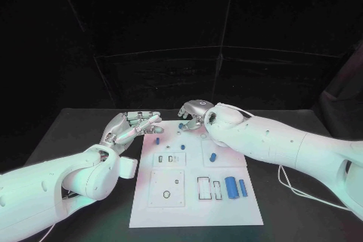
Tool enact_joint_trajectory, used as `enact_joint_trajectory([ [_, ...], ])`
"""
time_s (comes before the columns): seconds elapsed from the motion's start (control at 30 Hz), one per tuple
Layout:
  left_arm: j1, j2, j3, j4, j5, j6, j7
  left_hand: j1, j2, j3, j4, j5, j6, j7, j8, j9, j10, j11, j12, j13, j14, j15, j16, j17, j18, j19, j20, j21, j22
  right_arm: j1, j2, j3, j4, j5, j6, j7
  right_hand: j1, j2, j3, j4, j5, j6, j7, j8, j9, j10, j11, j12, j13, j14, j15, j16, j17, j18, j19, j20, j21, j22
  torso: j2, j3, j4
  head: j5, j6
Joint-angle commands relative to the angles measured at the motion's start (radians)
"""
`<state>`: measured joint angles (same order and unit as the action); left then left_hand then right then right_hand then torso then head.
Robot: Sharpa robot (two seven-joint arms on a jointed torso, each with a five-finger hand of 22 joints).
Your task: Assemble the parts on the task board
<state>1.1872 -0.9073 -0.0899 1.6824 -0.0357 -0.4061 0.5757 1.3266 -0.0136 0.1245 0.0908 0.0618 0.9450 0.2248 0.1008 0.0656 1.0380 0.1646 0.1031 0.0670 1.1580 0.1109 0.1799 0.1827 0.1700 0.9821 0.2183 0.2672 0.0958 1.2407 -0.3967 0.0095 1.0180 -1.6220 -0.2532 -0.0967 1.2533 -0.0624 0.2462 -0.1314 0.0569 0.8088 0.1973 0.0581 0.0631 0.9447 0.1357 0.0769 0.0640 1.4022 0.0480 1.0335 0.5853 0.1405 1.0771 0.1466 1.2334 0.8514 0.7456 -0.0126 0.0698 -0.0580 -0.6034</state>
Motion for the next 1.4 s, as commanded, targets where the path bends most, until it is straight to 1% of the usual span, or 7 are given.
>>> enact_joint_trajectory([
  [0.03, 0.002, -0.002, 0.001, 0.001, -0.006, 0.017, 0.0, -0.005, 0.002, -0.002, -0.006, -0.005, -0.002, 0.005, -0.005, -0.001, 0.001, 0.006, -0.005, -0.001, -0.001, 0.003, -0.003, 0.001, 0.013, -0.001, 0.005, -0.004, -0.002, 0.002, -0.039, 0.001, 0.037, 0.016, -0.08, 0.004, 0.021, 0.007, -0.012, 0.009, 0.021, 0.067, -0.002, 0.016, 0.008, 0.037, -0.003, 0.022, 0.005, 0.014, -0.004, 0.012, 0.019, 0.001, 0.02, -0.001, 0.008, 0.019, -0.001, 0.0008, -0.0024, -0.004, 0.003],
  [0.2, 0.002, -0.008, 0.001, 0.002, -0.006, 0.019, 0.0, -0.005, 0.002, -0.002, -0.006, -0.006, -0.002, 0.005, -0.006, -0.001, 0.001, 0.006, -0.005, -0.001, -0.001, 0.003, -0.004, 0.001, 0.013, -0.001, 0.005, -0.005, -0.002, 0.002, -0.167, 0.001, 0.147, 0.139, -0.074, 0.001, -0.009, 0.018, -0.023, 0.053, 0.089, 0.16, -0.023, 0.051, 0.019, 0.23, -0.04, 0.112, 0.032, 0.06, -0.033, 0.119, 0.175, -0.03, 0.142, -0.015, 0.095, 0.181, -0.003, 0.0013, -0.0107, -0.002, 0.005],
  [0.3, 0.002, -0.01, 0.001, 0.001, -0.006, 0.021, 0.0, -0.005, 0.002, -0.002, -0.006, -0.006, -0.002, 0.005, -0.006, -0.001, 0.001, 0.006, -0.005, -0.001, -0.001, 0.003, -0.004, 0.001, 0.013, -0.001, 0.005, -0.005, -0.002, 0.003, -0.238, 0.001, 0.199, 0.213, -0.041, -0.014, -0.05, -0.016, -0.055, 0.089, 0.13, 0.169, -0.048, 0.048, 0.014, 0.346, -0.071, 0.166, 0.068, 0.073, -0.06, 0.165, 0.238, -0.041, 0.185, -0.041, 0.129, 0.238, -0.004, 0.0027, -0.016, -0.002, 0.006],
  [0.47, 0.002, -0.01, 0.001, -0.001, -0.006, 0.023, -0.001, -0.005, 0.002, -0.002, -0.006, -0.006, -0.002, 0.005, -0.006, -0.001, 0.001, 0.006, -0.006, -0.001, -0.001, 0.003, -0.004, 0.001, 0.013, -0.001, 0.005, -0.005, -0.002, 0.004, -0.31, 0.001, 0.232, 0.27, 0.015, -0.039, -0.082, -0.058, -0.13, 0.144, 0.2, 0.136, -0.063, 0.03, 0.005, 0.457, -0.094, 0.288, 0.181, 0.095, -0.08, 0.261, 0.393, -0.061, 0.25, -0.065, 0.178, 0.334, -0.003, 0.0042, -0.02, 0.001, 0.007],
  [0.8, 0.002, -0.004, 0.001, -0.01, -0.006, 0.031, -0.004, -0.005, 0.003, -0.002, -0.007, -0.006, -0.002, 0.004, -0.006, -0.001, 0.001, 0.006, -0.006, -0.001, -0.001, 0.003, -0.005, 0.001, 0.013, -0.001, 0.005, -0.005, -0.002, 0.006, -0.334, 0.001, 0.216, 0.231, 0.091, -0.069, 0.052, -0.063, -0.272, 0.312, 0.209, 0.09, -0.048, 0.025, 0.006, 0.358, -0.078, 0.693, 0.685, 0.109, -0.066, 0.39, 0.62, -0.07, 0.271, -0.052, 0.206, 0.387, -0.002, 0.0035, -0.0141, -0.005, 0.008],
  [1.07, 0.002, -0.002, 0.001, -0.015, -0.006, 0.034, -0.005, -0.005, 0.003, -0.002, -0.007, -0.006, -0.002, 0.004, -0.006, -0.001, 0.001, 0.006, -0.006, -0.001, -0.001, 0.003, -0.005, 0.001, 0.013, -0.001, 0.005, -0.005, -0.002, 0.007, -0.307, 0.001, 0.191, 0.2, 0.11, -0.073, 0.086, -0.056, -0.278, 0.338, 0.207, 0.094, -0.048, 0.032, 0.007, 0.381, -0.078, 0.835, 0.847, 0.117, -0.063, 0.42, 0.684, -0.074, 0.284, -0.05, 0.216, 0.409, -0.002, 0.0017, -0.0131, -0.008, 0.003],
  [1.4, 0.002, -0.001, 0.001, -0.016, -0.006, 0.036, -0.007, -0.005, 0.003, -0.002, -0.007, -0.006, -0.002, 0.004, -0.006, -0.001, 0.001, 0.006, -0.006, -0.001, -0.001, 0.003, -0.005, 0.001, 0.013, -0.001, 0.005, -0.005, -0.002, 0.007, -0.282, 0.001, 0.165, 0.166, 0.114, -0.087, 0.132, -0.026, -0.258, 0.316, 0.193, 0.113, -0.051, 0.044, 0.007, 0.44, -0.08, 1.033, 1.054, 0.134, -0.064, 0.466, 0.792, -0.084, 0.316, -0.051, 0.238, 0.461, -0.002, 0.0015, -0.0142, -0.008, 0.0],
])
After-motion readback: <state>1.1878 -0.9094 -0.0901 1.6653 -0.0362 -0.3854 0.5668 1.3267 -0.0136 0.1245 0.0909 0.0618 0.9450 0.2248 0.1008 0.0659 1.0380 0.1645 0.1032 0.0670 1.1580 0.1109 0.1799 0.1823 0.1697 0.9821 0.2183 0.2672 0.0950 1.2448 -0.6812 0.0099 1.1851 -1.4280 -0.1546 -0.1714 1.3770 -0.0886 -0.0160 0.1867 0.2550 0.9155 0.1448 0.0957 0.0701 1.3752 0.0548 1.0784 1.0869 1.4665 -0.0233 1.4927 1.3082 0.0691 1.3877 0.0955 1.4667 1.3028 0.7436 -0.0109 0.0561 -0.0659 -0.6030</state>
